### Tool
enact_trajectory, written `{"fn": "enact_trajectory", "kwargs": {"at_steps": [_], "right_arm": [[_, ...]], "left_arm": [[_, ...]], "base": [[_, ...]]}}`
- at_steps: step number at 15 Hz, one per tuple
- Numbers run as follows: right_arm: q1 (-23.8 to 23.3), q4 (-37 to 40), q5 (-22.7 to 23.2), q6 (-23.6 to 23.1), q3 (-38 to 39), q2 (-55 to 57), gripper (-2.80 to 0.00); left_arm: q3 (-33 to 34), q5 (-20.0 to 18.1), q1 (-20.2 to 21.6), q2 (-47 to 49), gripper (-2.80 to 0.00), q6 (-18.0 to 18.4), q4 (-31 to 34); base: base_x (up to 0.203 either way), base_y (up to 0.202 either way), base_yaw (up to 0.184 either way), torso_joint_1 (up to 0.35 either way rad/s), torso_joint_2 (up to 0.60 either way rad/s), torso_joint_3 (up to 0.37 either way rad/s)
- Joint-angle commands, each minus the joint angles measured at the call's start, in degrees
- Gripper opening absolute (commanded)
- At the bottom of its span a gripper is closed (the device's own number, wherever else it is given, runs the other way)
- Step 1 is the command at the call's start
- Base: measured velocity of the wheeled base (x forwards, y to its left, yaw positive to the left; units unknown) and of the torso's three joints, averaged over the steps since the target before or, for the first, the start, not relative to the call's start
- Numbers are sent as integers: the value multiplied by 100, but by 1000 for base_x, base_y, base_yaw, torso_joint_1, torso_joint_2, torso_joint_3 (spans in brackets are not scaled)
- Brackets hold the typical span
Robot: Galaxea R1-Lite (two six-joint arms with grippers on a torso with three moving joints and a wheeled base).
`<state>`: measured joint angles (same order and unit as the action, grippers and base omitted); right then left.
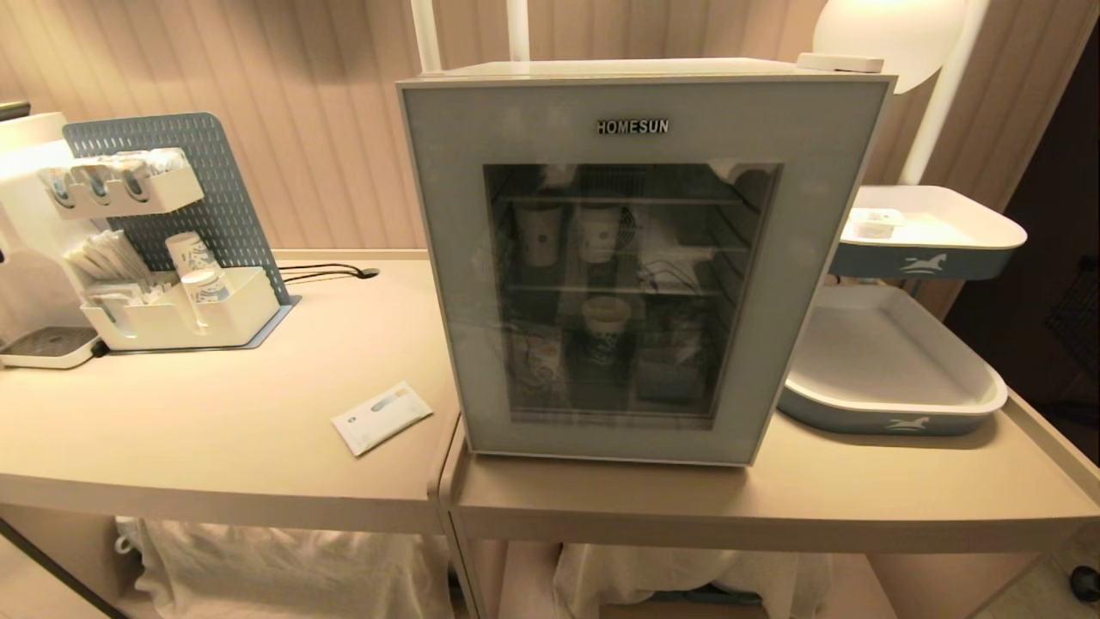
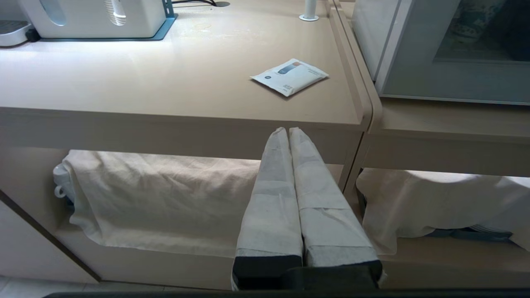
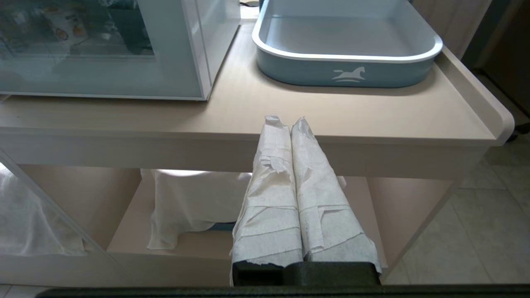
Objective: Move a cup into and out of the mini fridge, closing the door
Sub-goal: Open the freezer door
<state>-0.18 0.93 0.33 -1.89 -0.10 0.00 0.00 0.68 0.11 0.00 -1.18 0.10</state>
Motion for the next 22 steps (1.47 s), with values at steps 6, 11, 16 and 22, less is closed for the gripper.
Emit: {"fn": "enact_trajectory", "kwargs": {"at_steps": [6, 11, 16, 22], "right_arm": [[8, -5, 2, -13, 1, 0, -280], [1, -5, 2, -13, 1, 0, -280], [1, -7, 2, -4, 1, 0, -280], [3, -31, 2, -13, 1, 0, -280]], "left_arm": [[-2215, 13, -1, 724, -280, -266, 740], [-5847, -74, -47, 4469, -280, -1194, 1914], [-6894, -2291, 192, 8004, -112, -1499, 1276], [-7084, -7041, 773, 9725, 0, -1062, -842]], "base": [[0, 0, 0, 0, 0, 0], [0, 0, 0, 0, 0, 0], [0, 0, 0, 0, 0, 0], [0, 0, 0, 0, 0, 0]]}}
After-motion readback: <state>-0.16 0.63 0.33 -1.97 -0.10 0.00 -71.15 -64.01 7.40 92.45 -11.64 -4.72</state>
